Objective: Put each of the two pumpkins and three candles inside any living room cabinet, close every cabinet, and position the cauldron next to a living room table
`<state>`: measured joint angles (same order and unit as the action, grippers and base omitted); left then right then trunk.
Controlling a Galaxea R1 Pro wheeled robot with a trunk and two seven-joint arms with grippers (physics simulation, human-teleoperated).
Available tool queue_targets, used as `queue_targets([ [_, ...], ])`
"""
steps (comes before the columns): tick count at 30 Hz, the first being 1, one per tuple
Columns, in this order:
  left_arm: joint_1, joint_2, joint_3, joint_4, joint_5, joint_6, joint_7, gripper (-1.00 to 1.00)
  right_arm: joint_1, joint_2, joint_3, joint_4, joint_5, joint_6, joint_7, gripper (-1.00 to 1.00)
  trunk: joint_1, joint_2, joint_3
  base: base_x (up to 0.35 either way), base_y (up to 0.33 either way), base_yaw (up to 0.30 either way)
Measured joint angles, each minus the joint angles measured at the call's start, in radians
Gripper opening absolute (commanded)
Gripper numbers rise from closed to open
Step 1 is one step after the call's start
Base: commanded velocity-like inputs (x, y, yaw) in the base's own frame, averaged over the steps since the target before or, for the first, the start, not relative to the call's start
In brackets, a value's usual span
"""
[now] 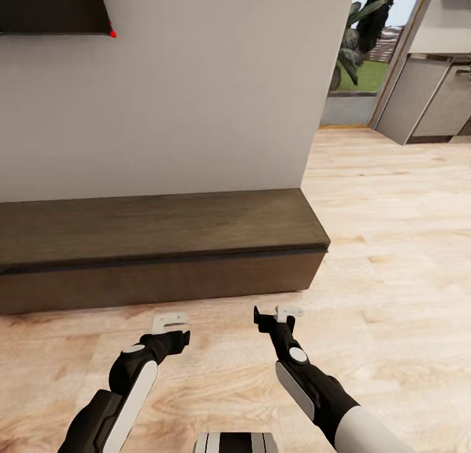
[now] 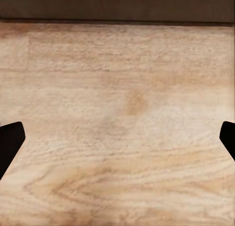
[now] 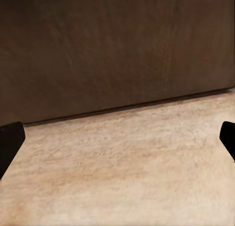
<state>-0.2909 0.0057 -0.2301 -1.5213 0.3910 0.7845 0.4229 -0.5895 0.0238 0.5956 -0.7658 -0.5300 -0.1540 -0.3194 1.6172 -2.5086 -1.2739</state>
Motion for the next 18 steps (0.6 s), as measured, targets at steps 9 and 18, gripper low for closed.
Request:
queue_targets([
  [9,-0.007,-0.011,0.000,0.004,0.012,0.082,-0.001,1.00,0.000,0.003,-0.007,0.005,-0.007,0.160,0.001,1.00,-0.004,0.002,0.035,-0.002,0.000,0.000],
  [18,-0.009,-0.013,0.000,0.008,0.064,0.129,0.000,1.00,0.000,0.001,-0.003,-0.006,-0.008,0.236,0.001,1.00,-0.008,0.004,0.070,-0.072,0.020,0.000],
])
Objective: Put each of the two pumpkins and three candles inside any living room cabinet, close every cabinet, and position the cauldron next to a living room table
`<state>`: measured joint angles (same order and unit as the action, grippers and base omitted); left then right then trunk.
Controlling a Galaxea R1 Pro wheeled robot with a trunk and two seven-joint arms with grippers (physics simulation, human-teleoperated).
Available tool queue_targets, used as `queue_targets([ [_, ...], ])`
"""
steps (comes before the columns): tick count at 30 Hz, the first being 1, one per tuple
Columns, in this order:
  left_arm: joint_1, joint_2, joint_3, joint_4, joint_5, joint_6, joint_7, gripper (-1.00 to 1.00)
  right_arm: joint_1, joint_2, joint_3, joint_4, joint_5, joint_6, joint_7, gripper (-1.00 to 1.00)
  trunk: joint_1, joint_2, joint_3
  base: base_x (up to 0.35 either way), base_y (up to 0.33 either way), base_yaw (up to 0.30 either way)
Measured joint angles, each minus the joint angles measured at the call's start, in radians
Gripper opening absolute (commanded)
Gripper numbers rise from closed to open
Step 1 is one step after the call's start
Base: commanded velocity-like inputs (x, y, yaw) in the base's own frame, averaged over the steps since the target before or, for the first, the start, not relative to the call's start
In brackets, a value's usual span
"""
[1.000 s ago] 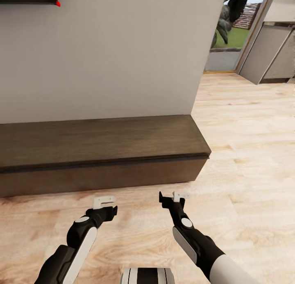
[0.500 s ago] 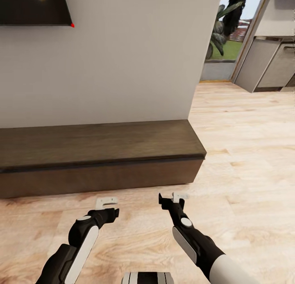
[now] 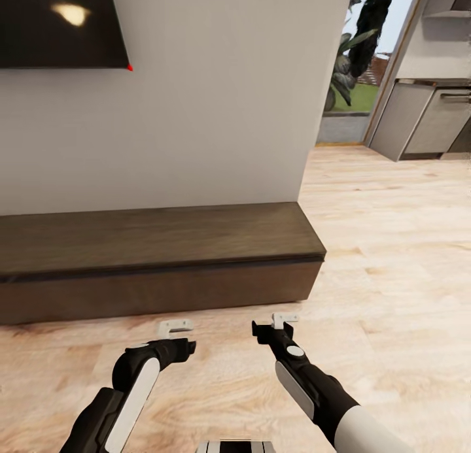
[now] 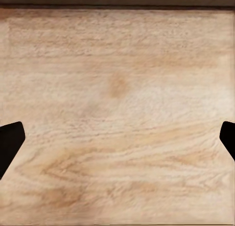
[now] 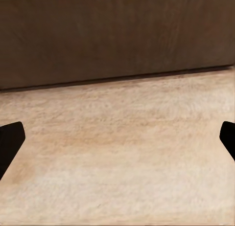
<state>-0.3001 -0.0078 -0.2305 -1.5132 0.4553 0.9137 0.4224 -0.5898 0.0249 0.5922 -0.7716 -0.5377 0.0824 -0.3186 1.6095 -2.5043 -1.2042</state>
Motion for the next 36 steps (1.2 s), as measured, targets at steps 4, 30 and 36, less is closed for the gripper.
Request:
queue_targets([
  [4,0.000,0.000,0.001,0.000,0.000,0.001,0.000,1.00,0.000,0.002,-0.002,0.004,-0.001,0.002,0.000,1.00,-0.002,0.001,0.015,-0.161,0.052,0.000],
  [30,0.000,0.004,0.001,-0.001,0.001,0.003,0.000,1.00,0.000,0.003,-0.004,0.001,-0.004,0.053,-0.002,1.00,-0.048,0.075,0.095,-0.002,0.001,0.000],
  [36,0.000,0.004,0.001,0.000,0.001,0.003,0.000,1.00,0.000,0.003,-0.004,0.002,-0.005,0.061,-0.003,1.00,-0.071,0.117,0.104,0.000,0.000,0.000],
])
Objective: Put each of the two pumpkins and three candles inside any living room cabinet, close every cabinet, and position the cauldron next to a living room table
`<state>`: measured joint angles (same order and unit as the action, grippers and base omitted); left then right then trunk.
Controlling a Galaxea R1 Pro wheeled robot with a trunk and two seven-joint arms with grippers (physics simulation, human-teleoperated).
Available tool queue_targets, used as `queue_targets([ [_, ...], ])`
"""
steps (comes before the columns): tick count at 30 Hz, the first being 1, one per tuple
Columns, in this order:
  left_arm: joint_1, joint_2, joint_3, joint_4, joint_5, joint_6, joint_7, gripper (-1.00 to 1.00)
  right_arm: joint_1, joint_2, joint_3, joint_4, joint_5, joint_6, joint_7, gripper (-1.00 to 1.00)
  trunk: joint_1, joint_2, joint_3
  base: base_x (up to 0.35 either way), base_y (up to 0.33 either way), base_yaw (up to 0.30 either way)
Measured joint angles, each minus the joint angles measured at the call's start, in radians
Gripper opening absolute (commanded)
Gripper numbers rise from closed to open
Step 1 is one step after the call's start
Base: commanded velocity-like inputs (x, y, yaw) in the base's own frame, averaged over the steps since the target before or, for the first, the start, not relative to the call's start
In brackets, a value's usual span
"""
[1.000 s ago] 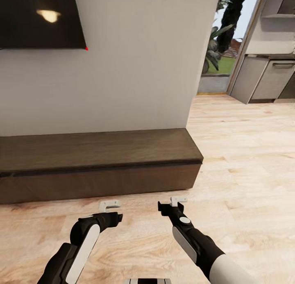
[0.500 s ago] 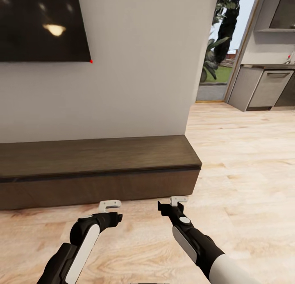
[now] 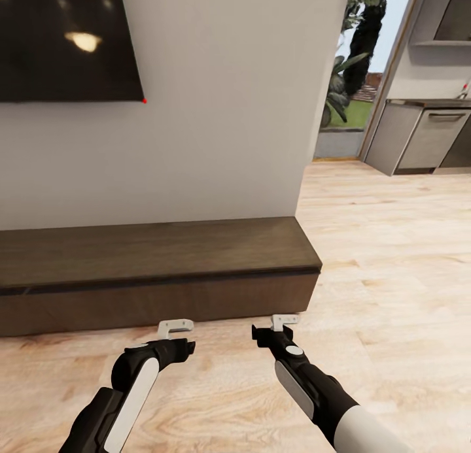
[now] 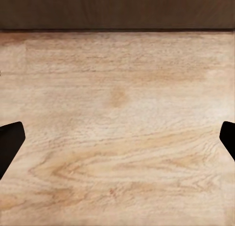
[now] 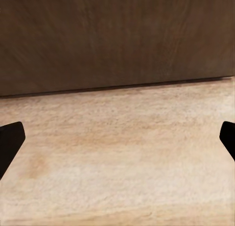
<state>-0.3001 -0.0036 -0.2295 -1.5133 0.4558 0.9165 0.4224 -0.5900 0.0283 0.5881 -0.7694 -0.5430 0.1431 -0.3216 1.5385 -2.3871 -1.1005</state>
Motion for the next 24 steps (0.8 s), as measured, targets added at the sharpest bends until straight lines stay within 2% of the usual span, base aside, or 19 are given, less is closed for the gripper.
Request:
queue_targets([
  [12,0.000,-0.005,0.000,0.013,0.004,0.000,0.001,1.00,0.000,-0.001,-0.002,0.002,-0.001,0.003,-0.005,1.00,-0.046,0.084,0.018,0.000,0.000,0.000],
  [15,0.000,-0.007,0.000,0.068,0.006,-0.001,0.001,1.00,0.000,-0.002,-0.004,-0.001,-0.001,0.051,-0.003,1.00,-0.057,0.105,0.023,0.000,0.000,0.000],
  [19,0.000,-0.003,0.003,0.096,0.005,-0.001,0.003,1.00,0.000,-0.004,-0.005,0.005,-0.002,0.100,0.001,1.00,-0.073,0.133,0.029,0.000,0.000,0.000],
  [21,0.000,0.001,0.013,0.114,0.004,-0.002,0.003,1.00,0.000,-0.005,-0.005,0.011,-0.005,0.107,0.002,1.00,-0.081,0.147,0.032,0.000,0.000,0.000],
  [24,0.000,0.004,0.071,0.181,0.004,-0.004,0.001,1.00,0.000,-0.006,-0.003,0.018,-0.042,0.114,0.003,1.00,-0.092,0.168,0.036,0.000,0.000,0.000],
])
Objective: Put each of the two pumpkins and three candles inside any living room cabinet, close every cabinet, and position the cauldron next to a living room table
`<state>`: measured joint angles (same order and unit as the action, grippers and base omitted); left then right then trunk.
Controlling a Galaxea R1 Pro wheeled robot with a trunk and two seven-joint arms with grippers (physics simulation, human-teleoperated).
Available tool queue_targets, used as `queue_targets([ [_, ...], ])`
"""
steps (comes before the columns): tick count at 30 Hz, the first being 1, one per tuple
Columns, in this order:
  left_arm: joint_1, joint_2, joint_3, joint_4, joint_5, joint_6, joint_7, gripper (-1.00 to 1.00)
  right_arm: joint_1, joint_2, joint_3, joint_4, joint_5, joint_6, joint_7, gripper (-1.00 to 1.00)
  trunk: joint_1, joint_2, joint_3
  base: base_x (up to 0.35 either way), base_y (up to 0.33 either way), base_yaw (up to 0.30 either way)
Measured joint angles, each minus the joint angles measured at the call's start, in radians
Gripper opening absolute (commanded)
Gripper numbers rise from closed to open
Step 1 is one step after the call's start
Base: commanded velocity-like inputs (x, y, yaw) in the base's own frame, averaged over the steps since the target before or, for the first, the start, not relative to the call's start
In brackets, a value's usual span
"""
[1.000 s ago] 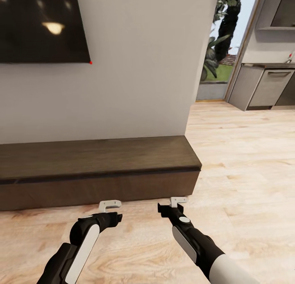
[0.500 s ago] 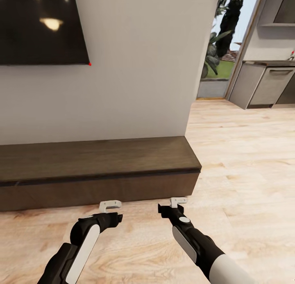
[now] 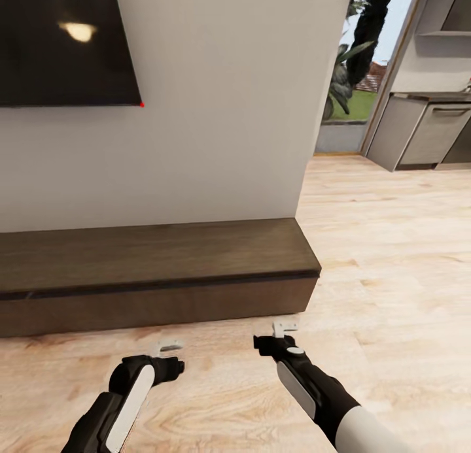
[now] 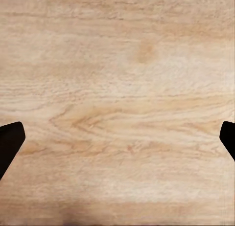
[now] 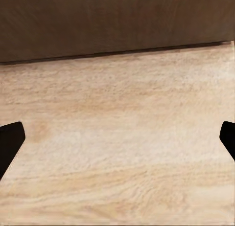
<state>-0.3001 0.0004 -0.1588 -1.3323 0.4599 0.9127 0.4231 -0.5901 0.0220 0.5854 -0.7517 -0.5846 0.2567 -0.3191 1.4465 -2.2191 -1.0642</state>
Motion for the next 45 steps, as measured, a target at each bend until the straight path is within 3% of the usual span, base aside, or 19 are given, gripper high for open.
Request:
queue_targets([
  [2,0.000,0.001,0.037,0.044,0.000,-0.002,-0.002,1.00,0.004,-0.001,0.000,0.001,-0.041,0.004,0.000,1.00,-0.008,0.014,0.003,0.000,0.000,0.000],
  [9,0.003,0.008,0.067,0.175,-0.009,-0.011,-0.001,1.00,0.006,-0.002,0.002,0.003,-0.127,0.014,0.001,1.00,-0.035,0.063,0.014,0.000,0.000,0.000],
  [14,0.004,0.026,0.068,0.276,-0.003,-0.029,-0.004,1.00,0.007,-0.003,0.005,0.003,-0.144,0.024,0.001,1.00,-0.054,0.098,0.021,0.000,0.000,0.000],
  [18,0.005,0.029,0.069,0.322,-0.003,-0.055,-0.004,1.00,0.010,-0.003,0.005,0.005,-0.149,0.027,0.001,1.00,-0.069,0.126,0.027,0.000,0.000,0.000],
  [22,0.009,0.032,0.070,0.344,-0.003,-0.061,-0.004,1.00,0.011,-0.003,0.005,0.006,-0.184,0.029,0.001,1.00,-0.084,0.154,0.036,0.000,0.000,0.000],
  [29,0.010,0.032,0.071,0.391,-0.003,-0.068,-0.004,1.00,0.032,-0.003,0.006,0.016,-0.195,0.028,0.001,1.00,-0.111,0.203,0.055,0.000,0.000,-0.004],
  [34,0.011,0.030,0.067,0.440,-0.005,-0.112,-0.003,1.00,0.036,0.003,0.007,0.149,-0.190,0.022,0.003,1.00,-0.130,0.238,0.070,0.000,0.000,-0.008],
  [41,0.011,0.029,0.060,0.586,-0.009,-0.235,-0.009,1.00,0.036,0.007,0.008,0.289,-0.182,0.012,0.008,1.00,-0.157,0.287,0.091,0.000,0.000,0.000],
  [45,0.011,0.030,0.060,0.674,-0.016,-0.316,-0.058,1.00,0.036,0.007,0.008,0.344,-0.181,0.008,0.008,1.00,-0.173,0.315,0.104,0.000,0.000,0.000],
])
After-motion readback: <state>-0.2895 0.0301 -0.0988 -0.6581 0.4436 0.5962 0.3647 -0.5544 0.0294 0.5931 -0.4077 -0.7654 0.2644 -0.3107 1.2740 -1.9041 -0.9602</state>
